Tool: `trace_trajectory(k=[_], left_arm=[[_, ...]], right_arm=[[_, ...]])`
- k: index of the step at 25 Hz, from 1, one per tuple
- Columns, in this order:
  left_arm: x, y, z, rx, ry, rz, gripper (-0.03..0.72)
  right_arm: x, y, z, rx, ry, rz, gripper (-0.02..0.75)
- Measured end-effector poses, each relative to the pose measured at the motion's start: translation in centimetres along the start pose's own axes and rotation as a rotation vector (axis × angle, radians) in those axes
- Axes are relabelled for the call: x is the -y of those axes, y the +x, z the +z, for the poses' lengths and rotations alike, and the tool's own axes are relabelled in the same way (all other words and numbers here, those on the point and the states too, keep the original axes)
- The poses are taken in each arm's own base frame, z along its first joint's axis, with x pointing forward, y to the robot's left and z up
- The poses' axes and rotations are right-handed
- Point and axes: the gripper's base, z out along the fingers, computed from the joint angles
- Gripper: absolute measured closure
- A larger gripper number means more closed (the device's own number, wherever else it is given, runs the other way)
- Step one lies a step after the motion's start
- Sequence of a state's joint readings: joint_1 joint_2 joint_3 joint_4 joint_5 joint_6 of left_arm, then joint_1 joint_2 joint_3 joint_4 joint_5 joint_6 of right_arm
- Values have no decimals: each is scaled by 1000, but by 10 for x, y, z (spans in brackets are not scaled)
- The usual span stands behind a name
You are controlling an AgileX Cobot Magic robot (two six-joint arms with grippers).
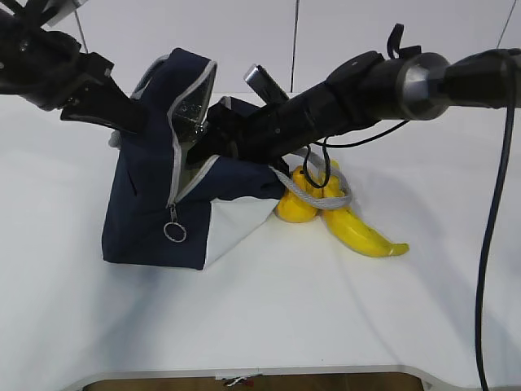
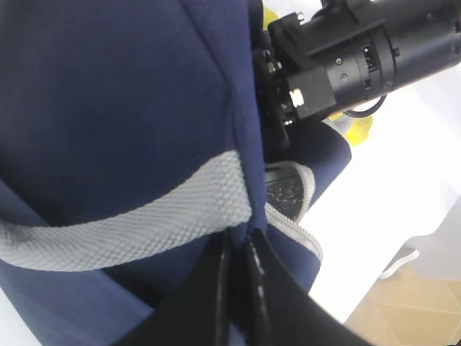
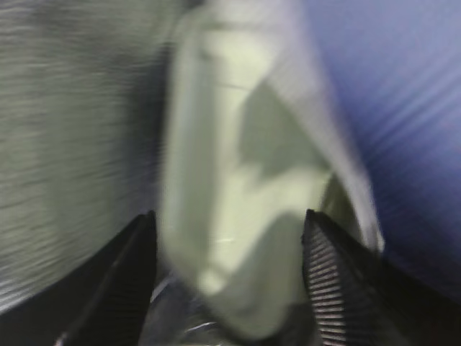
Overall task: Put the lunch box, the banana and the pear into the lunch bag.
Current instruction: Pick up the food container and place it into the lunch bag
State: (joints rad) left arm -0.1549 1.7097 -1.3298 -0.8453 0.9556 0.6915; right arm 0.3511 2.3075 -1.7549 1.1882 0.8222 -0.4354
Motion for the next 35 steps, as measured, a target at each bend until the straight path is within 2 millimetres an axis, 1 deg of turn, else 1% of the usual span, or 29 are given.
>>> trace_trajectory(k=[4, 7, 11, 17, 23, 25, 27, 30, 33, 35], left_arm=[[0, 0, 0, 1, -1, 0, 692], [0, 0, 0, 1, -1, -2, 692], [0, 0, 0, 1, -1, -2, 692], [0, 0, 0, 1, -1, -2, 692], [0, 0, 0, 0, -2, -1, 692], [0, 0, 0, 0, -2, -1, 692], [0, 0, 0, 0, -2, -1, 692], [0, 0, 0, 1, -3, -1, 692], [0, 0, 0, 0, -4, 1, 693], [0, 0, 0, 0, -4, 1, 692]], right_arm=[[-6, -2, -1, -44, -9, -49, 225], [-19, -9, -8, -74, 3, -110, 222], [-39, -21, -23, -106, 63, -196, 220], [-63, -30, -48, -172, 168, -305, 219], [-87, -46, -73, -88, 261, -370, 219], [-91, -48, -77, -69, 271, -371, 219], [-90, -49, -79, -65, 302, -377, 219], [-87, -51, -87, -52, 406, -400, 219], [-93, -52, -106, -17, 503, -436, 219], [-99, -48, -121, -2, 566, -462, 219]])
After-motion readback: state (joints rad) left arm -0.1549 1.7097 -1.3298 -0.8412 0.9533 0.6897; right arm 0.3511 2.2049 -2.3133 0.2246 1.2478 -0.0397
